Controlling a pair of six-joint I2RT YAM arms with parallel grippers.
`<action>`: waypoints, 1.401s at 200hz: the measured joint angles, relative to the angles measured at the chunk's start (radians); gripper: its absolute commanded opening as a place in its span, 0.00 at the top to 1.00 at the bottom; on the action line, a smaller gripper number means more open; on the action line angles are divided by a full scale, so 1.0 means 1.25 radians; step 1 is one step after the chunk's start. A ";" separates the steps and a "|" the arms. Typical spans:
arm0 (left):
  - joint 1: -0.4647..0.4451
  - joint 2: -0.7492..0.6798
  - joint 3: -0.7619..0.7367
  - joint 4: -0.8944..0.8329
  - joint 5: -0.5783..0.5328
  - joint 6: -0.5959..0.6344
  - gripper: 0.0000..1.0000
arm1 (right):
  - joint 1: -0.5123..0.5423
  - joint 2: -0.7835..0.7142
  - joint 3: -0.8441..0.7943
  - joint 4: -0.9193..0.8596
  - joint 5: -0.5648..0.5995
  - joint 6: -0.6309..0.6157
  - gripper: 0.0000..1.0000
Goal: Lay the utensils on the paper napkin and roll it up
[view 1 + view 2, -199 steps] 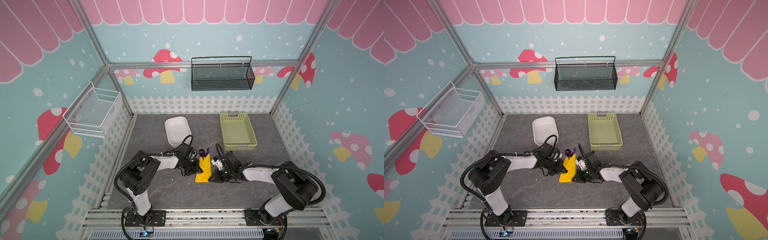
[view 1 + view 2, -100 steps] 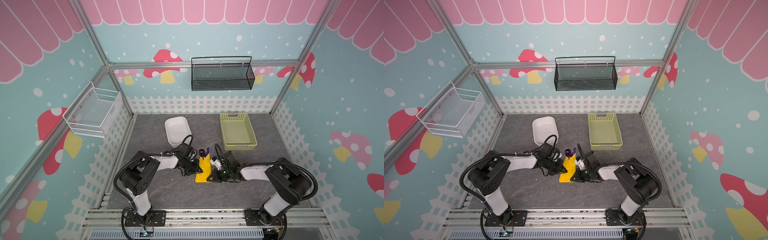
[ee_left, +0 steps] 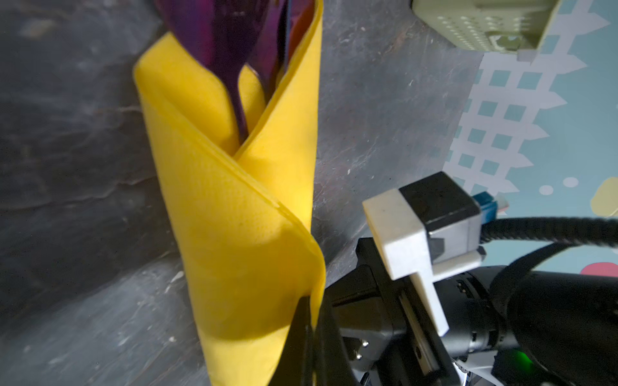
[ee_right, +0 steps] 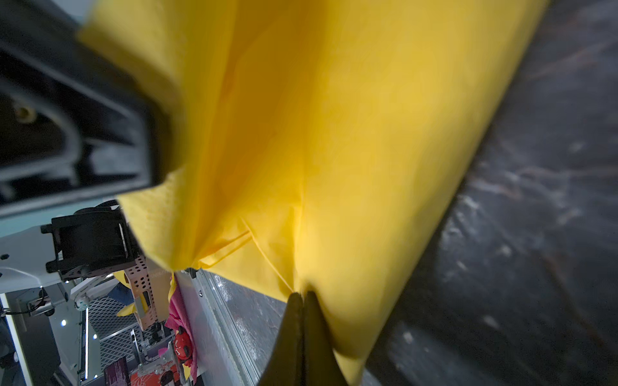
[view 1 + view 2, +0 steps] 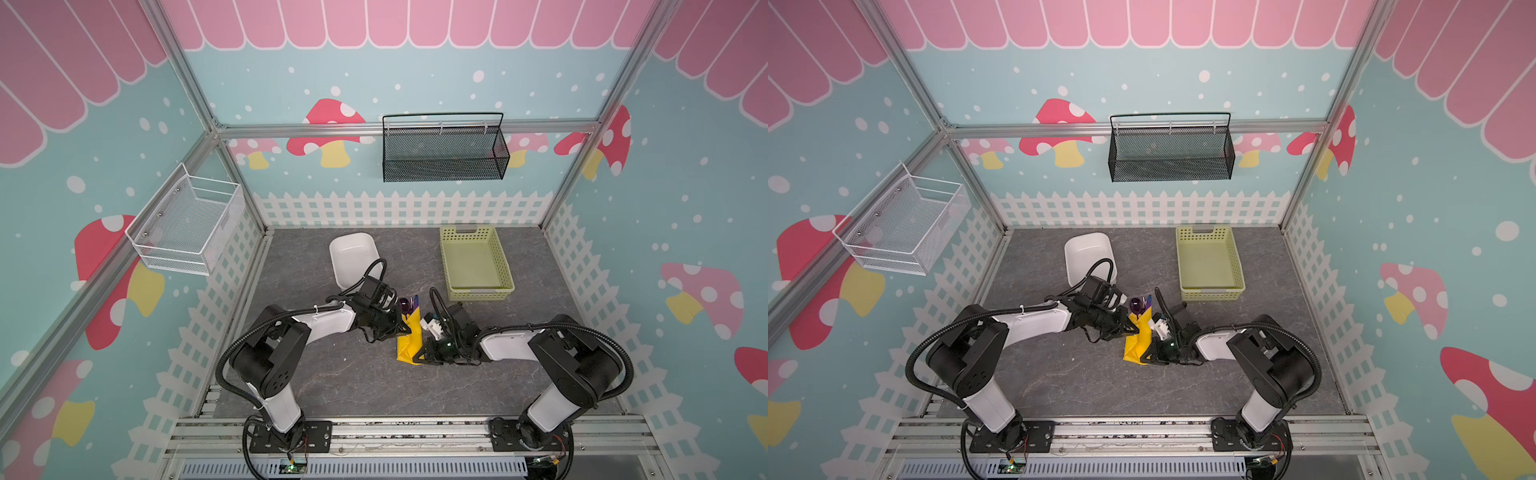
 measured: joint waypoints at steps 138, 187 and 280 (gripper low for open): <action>-0.048 0.129 0.052 0.107 0.017 -0.089 1.00 | 0.000 -0.060 -0.027 -0.001 0.022 0.016 0.97; -0.052 0.134 0.060 0.112 0.014 -0.089 1.00 | 0.000 -0.137 -0.051 -0.006 0.048 0.027 0.98; -0.064 0.156 0.091 0.086 0.014 -0.073 1.00 | 0.000 -0.121 -0.067 -0.006 0.083 0.035 0.98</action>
